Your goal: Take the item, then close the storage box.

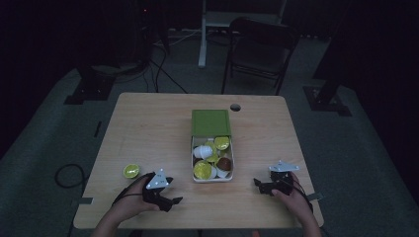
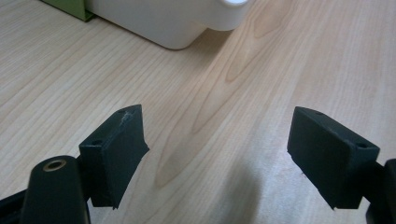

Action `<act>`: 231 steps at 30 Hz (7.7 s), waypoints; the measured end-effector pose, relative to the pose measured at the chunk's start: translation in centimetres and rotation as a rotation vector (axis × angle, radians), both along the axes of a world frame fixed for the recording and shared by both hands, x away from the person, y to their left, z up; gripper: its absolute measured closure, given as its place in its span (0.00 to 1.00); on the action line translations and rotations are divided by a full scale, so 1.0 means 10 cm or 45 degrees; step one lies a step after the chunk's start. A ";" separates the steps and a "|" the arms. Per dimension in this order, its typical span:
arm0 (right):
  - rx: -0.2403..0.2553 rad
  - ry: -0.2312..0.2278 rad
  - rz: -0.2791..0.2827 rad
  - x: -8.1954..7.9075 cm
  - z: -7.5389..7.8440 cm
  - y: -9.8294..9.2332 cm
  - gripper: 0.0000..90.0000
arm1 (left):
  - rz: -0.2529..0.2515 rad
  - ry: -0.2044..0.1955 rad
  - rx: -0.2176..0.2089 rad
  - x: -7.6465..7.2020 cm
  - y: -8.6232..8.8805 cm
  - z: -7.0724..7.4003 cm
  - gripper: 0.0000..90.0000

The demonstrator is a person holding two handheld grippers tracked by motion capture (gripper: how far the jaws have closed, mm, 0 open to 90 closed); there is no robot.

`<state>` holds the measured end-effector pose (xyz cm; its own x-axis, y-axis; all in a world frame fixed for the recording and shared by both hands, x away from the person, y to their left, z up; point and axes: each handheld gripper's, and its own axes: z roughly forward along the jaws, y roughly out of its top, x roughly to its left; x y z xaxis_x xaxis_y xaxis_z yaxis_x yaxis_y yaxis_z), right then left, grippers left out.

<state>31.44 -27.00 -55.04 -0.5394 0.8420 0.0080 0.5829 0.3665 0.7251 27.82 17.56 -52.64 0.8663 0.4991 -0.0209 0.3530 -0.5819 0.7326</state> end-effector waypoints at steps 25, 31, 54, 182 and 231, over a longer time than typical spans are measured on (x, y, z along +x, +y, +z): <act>0.057 -0.007 0.045 -0.05 0.11 0.10 0.14 | 0.009 -0.024 -0.077 0.08 -0.13 0.06 0.22; 0.063 -0.018 0.091 -0.08 0.18 0.17 0.14 | 0.028 -0.053 -0.114 0.11 -0.16 0.10 0.22; 0.207 -0.106 0.203 -0.13 0.46 0.41 0.14 | 0.086 -0.130 -0.244 0.22 -0.22 0.21 0.22; 0.387 -0.092 0.154 0.51 0.49 0.69 0.13 | 0.248 -0.167 -0.280 0.88 -0.30 0.34 0.21; 0.374 -0.088 0.069 0.78 0.46 0.75 0.12 | 0.322 -0.179 -0.286 1.15 -0.31 0.34 0.21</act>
<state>39.21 -19.55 -50.40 -0.5909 0.7794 0.2084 0.5138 0.1644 0.8420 39.30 14.45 -49.26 0.7182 0.6945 -0.0439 0.3519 -0.3081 0.8839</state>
